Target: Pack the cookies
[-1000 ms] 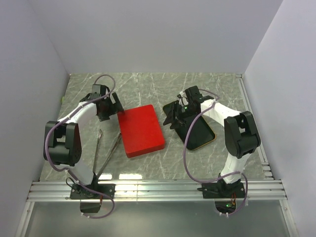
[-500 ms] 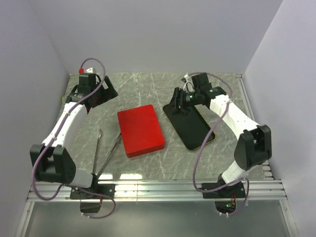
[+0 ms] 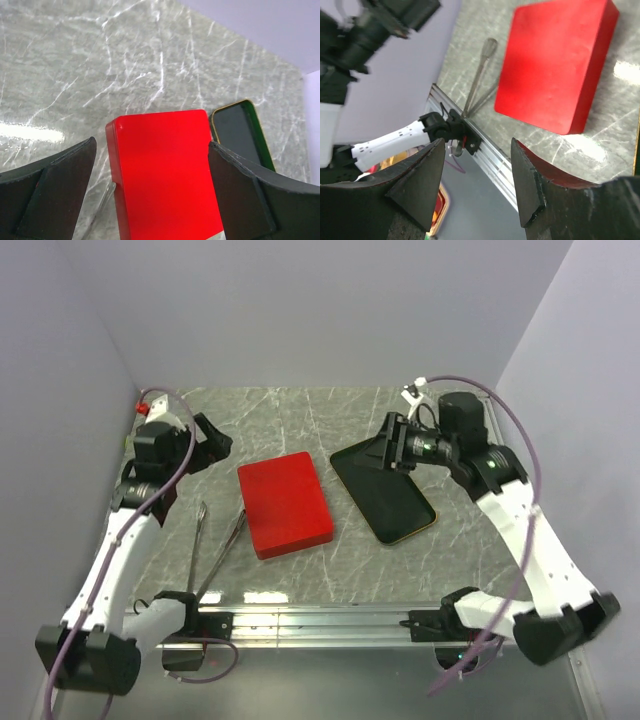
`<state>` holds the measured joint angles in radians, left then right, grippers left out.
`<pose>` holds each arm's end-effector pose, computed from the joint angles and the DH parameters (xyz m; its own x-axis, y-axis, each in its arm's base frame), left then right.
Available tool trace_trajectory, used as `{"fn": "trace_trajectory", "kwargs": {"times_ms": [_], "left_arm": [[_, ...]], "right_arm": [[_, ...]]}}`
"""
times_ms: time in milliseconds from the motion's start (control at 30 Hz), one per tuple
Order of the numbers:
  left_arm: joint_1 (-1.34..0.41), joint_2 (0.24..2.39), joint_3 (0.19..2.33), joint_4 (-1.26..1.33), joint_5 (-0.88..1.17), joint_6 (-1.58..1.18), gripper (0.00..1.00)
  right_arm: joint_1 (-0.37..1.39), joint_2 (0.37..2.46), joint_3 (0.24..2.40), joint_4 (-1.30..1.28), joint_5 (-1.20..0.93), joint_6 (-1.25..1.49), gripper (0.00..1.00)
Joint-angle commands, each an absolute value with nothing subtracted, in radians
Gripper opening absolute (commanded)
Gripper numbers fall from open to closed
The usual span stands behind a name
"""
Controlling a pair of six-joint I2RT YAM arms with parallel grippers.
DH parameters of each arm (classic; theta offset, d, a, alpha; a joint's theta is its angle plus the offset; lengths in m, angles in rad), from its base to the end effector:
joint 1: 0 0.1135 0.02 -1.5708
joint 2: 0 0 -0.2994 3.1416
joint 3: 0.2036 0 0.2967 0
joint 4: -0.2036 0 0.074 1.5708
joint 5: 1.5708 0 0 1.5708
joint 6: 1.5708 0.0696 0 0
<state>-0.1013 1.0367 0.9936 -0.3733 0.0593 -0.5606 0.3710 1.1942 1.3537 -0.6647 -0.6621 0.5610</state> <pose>0.2898 -0.0336 0.3606 -0.4232 -0.4905 -0.7618 -0.0828 0.8582 -0.5066 0.2641 0.1487 0.4349 -0.8008 0.1387 -0.5826 -0.4267 0.5506 0.7175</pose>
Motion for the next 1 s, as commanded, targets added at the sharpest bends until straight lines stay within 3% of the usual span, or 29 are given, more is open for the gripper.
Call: {"fn": "trace_trajectory", "kwargs": {"times_ms": [0,167,267,367,400,600,700,967], "left_arm": [[-0.098,0.927,0.931,-0.232,0.078,-0.557,0.99],[-0.098,0.787,0.789,-0.117,-0.039,-0.577,0.99],[-0.098,0.701,0.678,-0.008,-0.116,-0.525,0.99],[-0.098,0.626,0.58,0.07,-0.243,-0.463,0.99],[-0.098,0.603,0.556,0.077,-0.33,-0.46,0.99],[-0.098,0.54,0.309,0.294,-0.41,-0.379,0.99],[-0.098,0.586,0.184,0.438,-0.406,-0.322,0.99],[-0.098,0.918,0.123,0.734,-0.436,-0.336,1.0]], "right_arm": [[0.403,1.057,1.335,-0.615,-0.583,0.555,0.63],[0.463,0.881,1.264,-0.578,-0.364,0.488,0.64],[0.472,0.708,1.117,-0.476,-0.258,0.454,0.66],[0.474,0.591,0.989,-0.419,-0.174,0.451,0.83],[0.472,0.565,0.959,-0.382,-0.154,0.448,0.94],[0.472,0.417,0.81,-0.285,-0.081,0.439,0.97],[0.474,0.411,0.798,-0.307,-0.054,0.448,0.98],[0.472,0.46,0.818,-0.373,-0.149,0.33,0.99]]}}
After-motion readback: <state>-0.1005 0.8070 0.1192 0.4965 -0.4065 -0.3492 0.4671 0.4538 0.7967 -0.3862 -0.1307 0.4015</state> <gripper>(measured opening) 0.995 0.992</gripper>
